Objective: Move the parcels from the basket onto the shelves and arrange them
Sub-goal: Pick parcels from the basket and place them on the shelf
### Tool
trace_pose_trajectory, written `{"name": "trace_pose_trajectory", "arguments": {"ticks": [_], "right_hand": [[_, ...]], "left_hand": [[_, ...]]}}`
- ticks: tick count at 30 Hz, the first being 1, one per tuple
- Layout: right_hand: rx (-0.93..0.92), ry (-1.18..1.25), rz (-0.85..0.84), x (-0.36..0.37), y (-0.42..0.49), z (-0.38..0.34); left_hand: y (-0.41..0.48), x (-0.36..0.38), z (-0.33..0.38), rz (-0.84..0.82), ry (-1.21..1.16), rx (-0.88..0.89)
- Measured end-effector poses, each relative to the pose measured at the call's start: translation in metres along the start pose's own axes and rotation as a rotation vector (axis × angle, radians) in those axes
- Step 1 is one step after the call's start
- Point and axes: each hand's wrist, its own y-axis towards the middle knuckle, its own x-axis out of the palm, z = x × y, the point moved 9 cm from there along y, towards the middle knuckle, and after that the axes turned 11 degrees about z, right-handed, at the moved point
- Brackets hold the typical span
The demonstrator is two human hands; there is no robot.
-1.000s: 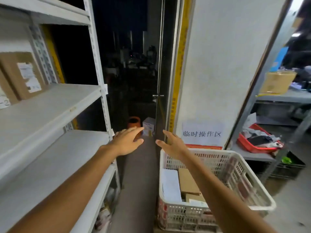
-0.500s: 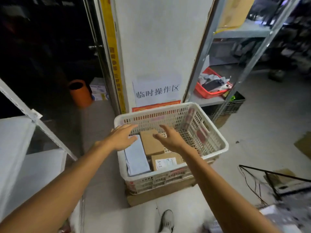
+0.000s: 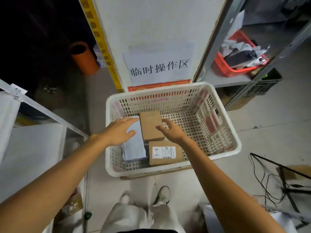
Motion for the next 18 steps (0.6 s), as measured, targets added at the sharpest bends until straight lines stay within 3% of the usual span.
{"name": "trace_pose_trajectory", "arguments": {"ticks": [9, 18], "right_hand": [[0.145, -0.053, -0.007, 0.017, 0.052, 0.066], [0.292, -0.151, -0.201, 0.056, 0.118, 0.168]], "left_hand": [[0.064, 0.07, -0.041, -0.152, -0.149, -0.097], [0.086, 0.205, -0.055, -0.269, -0.251, -0.253]]}}
